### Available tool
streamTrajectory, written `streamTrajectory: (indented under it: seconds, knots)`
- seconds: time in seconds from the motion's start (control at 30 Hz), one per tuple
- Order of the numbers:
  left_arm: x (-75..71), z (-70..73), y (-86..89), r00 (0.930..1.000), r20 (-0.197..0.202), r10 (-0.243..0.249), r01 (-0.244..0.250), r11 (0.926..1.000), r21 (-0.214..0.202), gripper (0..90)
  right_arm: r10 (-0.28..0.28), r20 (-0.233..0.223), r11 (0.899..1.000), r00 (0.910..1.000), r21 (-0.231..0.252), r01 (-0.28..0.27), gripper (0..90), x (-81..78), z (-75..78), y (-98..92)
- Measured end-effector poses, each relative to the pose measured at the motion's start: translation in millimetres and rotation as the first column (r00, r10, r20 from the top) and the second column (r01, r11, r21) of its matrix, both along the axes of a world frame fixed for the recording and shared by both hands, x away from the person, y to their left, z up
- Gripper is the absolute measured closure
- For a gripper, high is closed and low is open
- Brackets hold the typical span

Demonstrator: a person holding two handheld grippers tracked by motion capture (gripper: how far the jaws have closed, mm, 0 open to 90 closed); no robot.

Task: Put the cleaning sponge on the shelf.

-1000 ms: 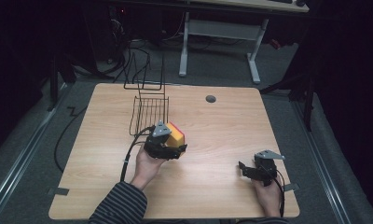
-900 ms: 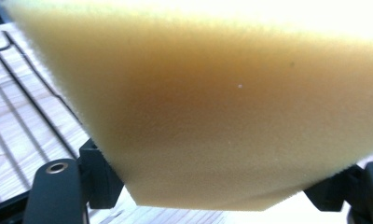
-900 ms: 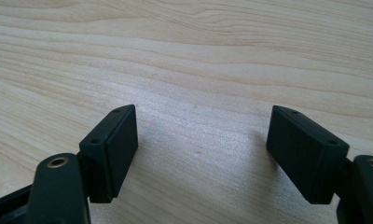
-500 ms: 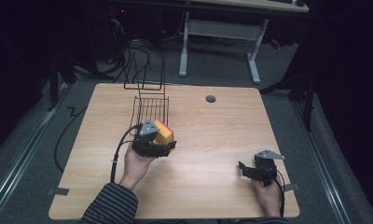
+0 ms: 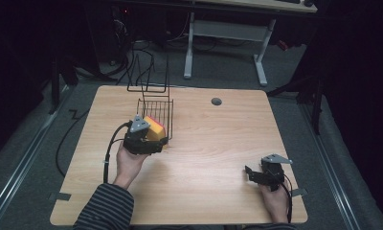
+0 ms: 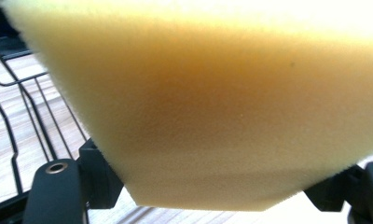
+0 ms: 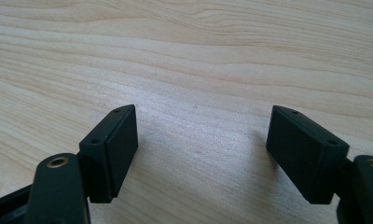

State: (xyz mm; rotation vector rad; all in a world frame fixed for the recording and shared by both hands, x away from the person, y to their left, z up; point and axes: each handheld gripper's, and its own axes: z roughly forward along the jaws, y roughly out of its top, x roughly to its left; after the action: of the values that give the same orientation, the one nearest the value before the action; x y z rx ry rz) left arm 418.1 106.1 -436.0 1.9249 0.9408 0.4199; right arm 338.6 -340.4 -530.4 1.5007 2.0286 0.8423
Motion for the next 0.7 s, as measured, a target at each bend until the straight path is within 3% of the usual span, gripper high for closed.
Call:
streamTrajectory:
  seconds: [0.43,0.7]
  knots:
    - [26.6,-7.8,4.0,0.9963,0.001,0.086,-0.086,0.9957,0.034,23.3,0.0,0.0,1.0,1.0,0.0,0.0,25.2,0.0,0.0,0.0]
    - [43.1,-18.8,1.9,0.9885,0.013,0.15,-0.151,0.9879,0.036,23.2,0.0,0.0,1.0,1.0,0.0,0.0,25.2,0.0,0.0,0.0]
